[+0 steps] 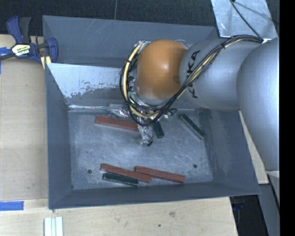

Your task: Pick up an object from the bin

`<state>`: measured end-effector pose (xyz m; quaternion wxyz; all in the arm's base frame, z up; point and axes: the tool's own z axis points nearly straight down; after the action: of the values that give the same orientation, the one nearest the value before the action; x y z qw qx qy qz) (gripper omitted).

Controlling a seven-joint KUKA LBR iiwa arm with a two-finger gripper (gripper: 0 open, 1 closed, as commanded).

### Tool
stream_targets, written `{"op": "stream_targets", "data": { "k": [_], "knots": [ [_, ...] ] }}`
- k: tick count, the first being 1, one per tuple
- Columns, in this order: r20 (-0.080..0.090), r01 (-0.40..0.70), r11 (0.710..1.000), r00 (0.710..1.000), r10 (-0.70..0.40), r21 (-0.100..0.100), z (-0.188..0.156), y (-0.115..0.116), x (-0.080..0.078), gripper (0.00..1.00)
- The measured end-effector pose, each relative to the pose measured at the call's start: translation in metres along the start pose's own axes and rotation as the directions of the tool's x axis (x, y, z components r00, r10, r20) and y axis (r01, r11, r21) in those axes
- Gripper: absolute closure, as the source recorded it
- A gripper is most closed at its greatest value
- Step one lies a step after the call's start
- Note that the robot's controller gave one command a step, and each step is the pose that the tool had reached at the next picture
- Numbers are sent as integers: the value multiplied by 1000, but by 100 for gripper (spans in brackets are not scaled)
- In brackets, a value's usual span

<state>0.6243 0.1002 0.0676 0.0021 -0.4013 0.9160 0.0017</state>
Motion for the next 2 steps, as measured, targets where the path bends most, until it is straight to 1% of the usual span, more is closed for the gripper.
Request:
{"op": "stream_targets", "data": {
  "k": [1, 2],
  "knots": [
    [2, -3, 1000, 1000, 3, 4, -7, -2, -1, 100],
    [0, 154, 988, 988, -154, 3, -126, 18, -13, 100]
  ]
}}
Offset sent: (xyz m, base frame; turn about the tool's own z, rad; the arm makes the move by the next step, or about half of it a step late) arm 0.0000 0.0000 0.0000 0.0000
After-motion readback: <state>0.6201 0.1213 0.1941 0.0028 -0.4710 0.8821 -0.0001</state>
